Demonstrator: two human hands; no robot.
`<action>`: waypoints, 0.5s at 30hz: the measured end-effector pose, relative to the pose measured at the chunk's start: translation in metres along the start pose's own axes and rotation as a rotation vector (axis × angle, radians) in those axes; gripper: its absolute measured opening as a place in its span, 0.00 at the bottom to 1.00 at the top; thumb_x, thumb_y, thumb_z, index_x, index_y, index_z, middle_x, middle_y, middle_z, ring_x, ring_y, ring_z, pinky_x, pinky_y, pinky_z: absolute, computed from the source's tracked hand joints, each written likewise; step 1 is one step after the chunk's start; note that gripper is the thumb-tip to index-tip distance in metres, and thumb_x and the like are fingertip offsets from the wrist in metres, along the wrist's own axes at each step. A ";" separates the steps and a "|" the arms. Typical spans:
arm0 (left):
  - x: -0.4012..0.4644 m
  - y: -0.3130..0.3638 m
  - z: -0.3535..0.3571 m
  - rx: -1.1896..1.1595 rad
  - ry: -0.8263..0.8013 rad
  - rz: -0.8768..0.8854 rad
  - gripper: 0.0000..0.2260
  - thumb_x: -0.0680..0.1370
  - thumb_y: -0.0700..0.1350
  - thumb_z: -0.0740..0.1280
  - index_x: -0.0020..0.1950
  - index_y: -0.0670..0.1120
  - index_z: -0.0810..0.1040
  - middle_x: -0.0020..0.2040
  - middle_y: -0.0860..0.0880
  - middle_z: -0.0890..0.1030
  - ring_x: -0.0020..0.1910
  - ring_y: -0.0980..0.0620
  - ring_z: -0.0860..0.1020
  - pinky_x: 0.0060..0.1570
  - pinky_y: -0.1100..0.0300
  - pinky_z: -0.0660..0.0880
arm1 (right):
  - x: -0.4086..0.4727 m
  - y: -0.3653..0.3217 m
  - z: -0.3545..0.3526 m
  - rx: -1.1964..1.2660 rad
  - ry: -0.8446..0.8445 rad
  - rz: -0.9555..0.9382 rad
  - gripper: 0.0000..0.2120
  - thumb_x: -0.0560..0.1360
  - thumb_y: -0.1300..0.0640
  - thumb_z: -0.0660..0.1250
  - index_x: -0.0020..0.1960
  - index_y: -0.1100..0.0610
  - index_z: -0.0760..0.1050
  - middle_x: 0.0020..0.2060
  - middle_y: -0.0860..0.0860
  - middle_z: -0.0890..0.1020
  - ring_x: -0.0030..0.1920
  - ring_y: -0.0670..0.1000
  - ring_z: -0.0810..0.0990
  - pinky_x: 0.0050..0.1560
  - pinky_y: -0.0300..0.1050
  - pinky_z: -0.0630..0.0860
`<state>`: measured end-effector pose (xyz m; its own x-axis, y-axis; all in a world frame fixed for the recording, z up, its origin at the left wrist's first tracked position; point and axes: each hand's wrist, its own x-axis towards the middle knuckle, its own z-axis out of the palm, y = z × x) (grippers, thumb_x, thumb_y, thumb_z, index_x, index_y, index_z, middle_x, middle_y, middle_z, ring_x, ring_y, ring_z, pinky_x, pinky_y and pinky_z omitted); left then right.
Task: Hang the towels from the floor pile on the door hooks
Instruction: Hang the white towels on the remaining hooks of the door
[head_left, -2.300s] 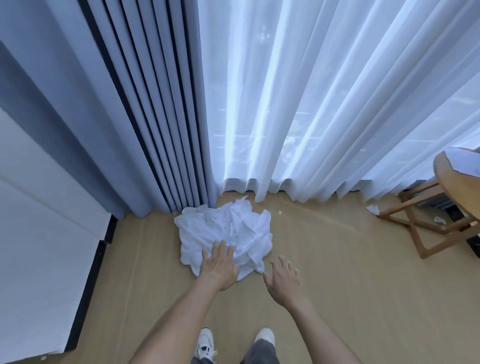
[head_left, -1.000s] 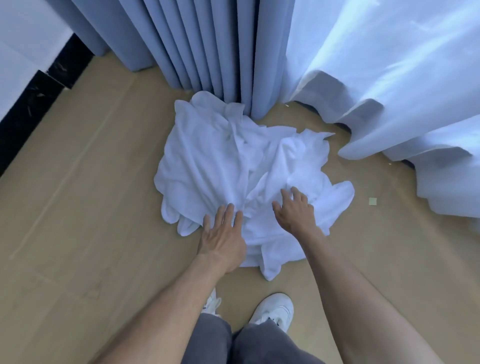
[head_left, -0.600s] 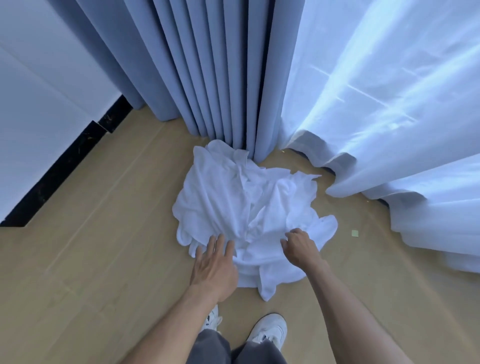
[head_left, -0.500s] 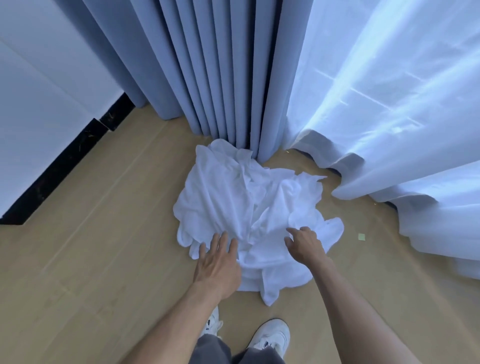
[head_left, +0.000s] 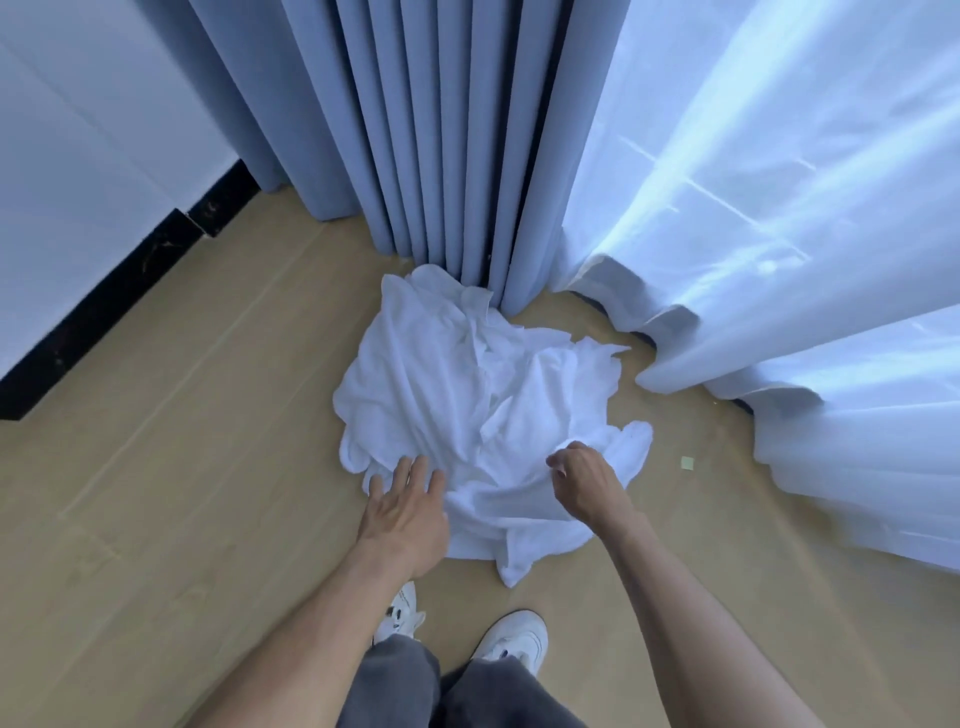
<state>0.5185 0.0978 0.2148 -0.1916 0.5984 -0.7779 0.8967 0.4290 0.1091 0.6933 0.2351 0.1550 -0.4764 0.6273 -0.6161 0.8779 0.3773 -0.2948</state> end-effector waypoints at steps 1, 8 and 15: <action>-0.019 0.002 -0.023 -0.006 0.008 -0.003 0.23 0.83 0.46 0.50 0.77 0.45 0.51 0.78 0.46 0.46 0.77 0.47 0.44 0.75 0.45 0.46 | -0.020 -0.009 -0.023 -0.012 -0.028 -0.022 0.08 0.71 0.68 0.57 0.34 0.65 0.70 0.36 0.58 0.72 0.45 0.60 0.76 0.40 0.50 0.68; -0.165 0.027 -0.212 -0.053 0.174 0.098 0.22 0.81 0.41 0.51 0.75 0.45 0.56 0.77 0.45 0.51 0.77 0.47 0.48 0.74 0.47 0.50 | -0.173 -0.113 -0.210 0.073 0.023 -0.120 0.05 0.75 0.56 0.64 0.48 0.58 0.73 0.48 0.53 0.75 0.50 0.53 0.75 0.41 0.39 0.64; -0.284 0.033 -0.328 -0.205 0.300 0.243 0.26 0.78 0.34 0.52 0.75 0.50 0.61 0.75 0.50 0.60 0.74 0.48 0.56 0.71 0.48 0.58 | -0.284 -0.218 -0.355 0.020 0.220 -0.384 0.08 0.71 0.67 0.57 0.43 0.54 0.63 0.41 0.50 0.71 0.40 0.56 0.73 0.39 0.46 0.68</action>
<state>0.4714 0.1642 0.6421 -0.1191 0.8558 -0.5034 0.8380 0.3586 0.4114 0.6201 0.2163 0.6538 -0.7649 0.5753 -0.2898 0.6353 0.5992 -0.4872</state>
